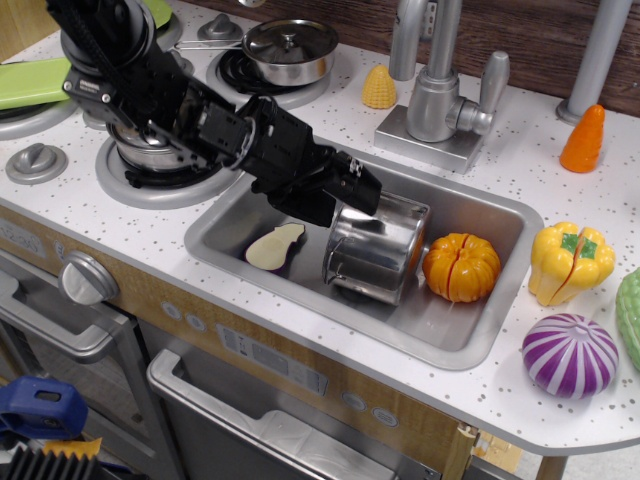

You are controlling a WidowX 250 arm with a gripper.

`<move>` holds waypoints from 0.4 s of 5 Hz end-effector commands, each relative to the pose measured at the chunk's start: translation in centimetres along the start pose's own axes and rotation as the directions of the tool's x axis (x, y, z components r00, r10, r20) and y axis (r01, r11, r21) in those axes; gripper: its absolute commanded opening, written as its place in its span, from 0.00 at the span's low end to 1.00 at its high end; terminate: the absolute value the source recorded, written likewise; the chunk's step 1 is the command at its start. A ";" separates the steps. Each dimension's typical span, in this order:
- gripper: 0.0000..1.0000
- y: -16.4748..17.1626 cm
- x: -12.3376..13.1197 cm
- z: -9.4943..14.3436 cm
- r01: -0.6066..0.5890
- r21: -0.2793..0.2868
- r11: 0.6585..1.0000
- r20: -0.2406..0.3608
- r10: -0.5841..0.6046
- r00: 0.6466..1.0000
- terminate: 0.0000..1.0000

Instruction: Flip pot upright in sink

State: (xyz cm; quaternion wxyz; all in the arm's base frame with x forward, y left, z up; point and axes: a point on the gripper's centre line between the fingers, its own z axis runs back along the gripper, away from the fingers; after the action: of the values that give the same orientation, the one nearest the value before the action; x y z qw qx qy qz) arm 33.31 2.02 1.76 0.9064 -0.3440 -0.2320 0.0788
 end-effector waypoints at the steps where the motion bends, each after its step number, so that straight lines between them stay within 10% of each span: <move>1: 1.00 -1.3 0.9 0.2 -0.030 -0.048 0.998 -0.037 0.028 0.999 0.00; 2: 1.00 -1.3 0.5 -0.3 -0.081 -0.166 0.983 -0.029 0.077 0.997 0.00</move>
State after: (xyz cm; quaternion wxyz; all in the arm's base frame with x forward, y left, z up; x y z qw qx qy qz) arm 33.47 0.34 0.99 0.8562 -0.4611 -0.2103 0.1002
